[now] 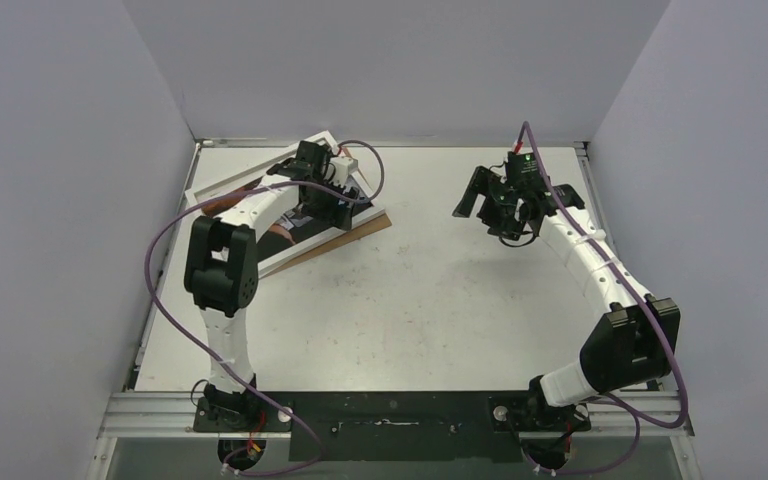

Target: Put the photo into the frame

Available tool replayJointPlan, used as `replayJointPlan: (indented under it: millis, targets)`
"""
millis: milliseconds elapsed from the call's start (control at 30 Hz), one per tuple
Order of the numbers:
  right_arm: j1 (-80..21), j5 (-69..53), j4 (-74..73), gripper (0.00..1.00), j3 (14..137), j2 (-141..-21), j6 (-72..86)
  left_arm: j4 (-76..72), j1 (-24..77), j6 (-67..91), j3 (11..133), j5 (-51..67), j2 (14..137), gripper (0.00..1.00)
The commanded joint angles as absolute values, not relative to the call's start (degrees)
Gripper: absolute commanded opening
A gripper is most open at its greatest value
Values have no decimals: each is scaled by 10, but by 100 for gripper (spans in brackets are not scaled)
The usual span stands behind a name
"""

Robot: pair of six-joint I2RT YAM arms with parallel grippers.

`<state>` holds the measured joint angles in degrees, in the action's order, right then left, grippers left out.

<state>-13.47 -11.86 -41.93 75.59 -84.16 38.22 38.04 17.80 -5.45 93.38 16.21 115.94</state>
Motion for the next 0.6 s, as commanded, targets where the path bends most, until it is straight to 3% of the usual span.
replayJointPlan:
  millis: [0, 333, 567]
  targets:
    - [-129, -134, -396, 94, 740, -841, 388, 318, 192, -116, 950, 84, 1182, 73]
    - [-125, -135, -402, 93, 720, -838, 389, 345, 215, -121, 966, 92, 1221, 71]
    - [-123, -130, -400, 93, 721, -836, 388, 357, 219, -132, 988, 64, 1245, 61]
